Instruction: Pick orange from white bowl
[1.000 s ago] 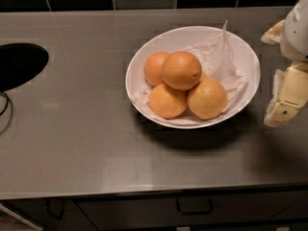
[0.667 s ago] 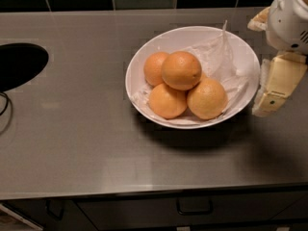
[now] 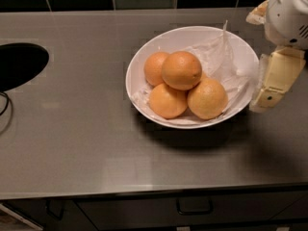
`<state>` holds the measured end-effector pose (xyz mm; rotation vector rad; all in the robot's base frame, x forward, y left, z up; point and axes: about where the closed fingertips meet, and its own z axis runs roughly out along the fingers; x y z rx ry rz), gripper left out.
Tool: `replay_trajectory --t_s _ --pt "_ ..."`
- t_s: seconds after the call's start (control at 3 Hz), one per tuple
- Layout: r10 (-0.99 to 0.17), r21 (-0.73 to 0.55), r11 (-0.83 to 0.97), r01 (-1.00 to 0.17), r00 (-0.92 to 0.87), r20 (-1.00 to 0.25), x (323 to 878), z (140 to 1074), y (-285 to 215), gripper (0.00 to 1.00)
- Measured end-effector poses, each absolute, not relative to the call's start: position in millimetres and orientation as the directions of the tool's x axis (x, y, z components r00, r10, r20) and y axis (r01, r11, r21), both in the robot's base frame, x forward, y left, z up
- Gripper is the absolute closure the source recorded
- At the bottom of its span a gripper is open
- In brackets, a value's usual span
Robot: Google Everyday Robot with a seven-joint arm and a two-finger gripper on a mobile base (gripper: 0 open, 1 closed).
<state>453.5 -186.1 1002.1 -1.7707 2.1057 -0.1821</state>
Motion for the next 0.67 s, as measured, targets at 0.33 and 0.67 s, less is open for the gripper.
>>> replay_trajectory --t_s 0.33,0.67 --pt "-0.964 -0.389 0.201 -0.899 -0.112 -0.24 463 1025 -172 0.0" --pt "-0.947 -0.43 0.216 -0.877 -0.08 -0.312 476 1049 -151 0.0"
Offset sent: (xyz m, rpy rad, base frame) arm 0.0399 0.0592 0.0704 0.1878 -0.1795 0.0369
